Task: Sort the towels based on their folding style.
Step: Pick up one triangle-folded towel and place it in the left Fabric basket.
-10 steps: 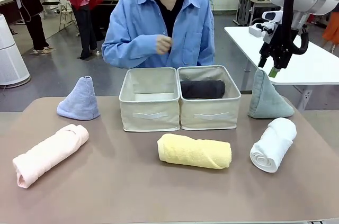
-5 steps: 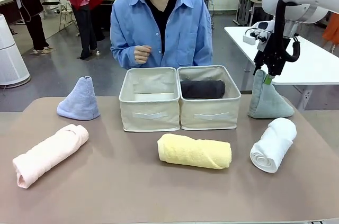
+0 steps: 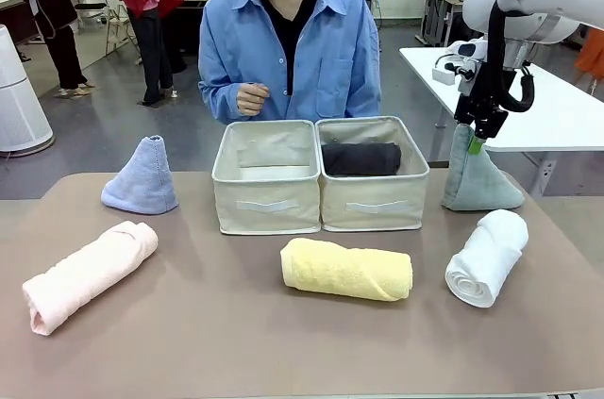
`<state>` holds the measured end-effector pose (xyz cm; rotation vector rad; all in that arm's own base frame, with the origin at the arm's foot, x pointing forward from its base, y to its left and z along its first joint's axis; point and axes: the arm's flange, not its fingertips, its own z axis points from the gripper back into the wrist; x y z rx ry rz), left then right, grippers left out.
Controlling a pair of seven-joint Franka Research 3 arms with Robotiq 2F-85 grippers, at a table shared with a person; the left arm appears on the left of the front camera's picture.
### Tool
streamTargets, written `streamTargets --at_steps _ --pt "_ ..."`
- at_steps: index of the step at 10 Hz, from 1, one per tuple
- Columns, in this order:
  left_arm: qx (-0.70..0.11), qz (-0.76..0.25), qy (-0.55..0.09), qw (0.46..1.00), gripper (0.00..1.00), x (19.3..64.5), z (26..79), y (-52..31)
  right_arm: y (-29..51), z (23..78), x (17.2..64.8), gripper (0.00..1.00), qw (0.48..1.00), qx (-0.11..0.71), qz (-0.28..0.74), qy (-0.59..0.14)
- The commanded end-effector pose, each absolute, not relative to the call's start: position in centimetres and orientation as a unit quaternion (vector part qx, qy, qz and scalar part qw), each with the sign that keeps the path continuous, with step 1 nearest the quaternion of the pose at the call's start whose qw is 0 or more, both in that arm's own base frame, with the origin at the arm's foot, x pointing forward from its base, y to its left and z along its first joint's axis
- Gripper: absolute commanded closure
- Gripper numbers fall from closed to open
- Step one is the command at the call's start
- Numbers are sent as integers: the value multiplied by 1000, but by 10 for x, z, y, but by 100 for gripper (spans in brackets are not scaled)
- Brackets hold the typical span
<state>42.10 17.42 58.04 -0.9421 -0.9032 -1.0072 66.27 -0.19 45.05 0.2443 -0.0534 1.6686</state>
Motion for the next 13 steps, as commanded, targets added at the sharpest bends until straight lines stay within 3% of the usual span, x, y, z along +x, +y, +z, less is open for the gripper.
streamTargets --at_steps 1,2,4,7,13 --pt "-421 -449 -413 672 0 419 581 173 -2 452 667 100 655 104 748 -21" --pt "-421 -449 -413 672 0 419 581 173 -3 452 666 84 654 105 749 -20" --pt "-421 -449 -413 672 0 419 581 173 -4 454 665 100 652 106 750 -20" --pt "-421 -449 -413 672 0 419 581 173 0 481 644 100 651 95 753 -8" --pt "-421 -449 -413 672 0 419 581 173 27 634 547 100 636 47 767 -66"
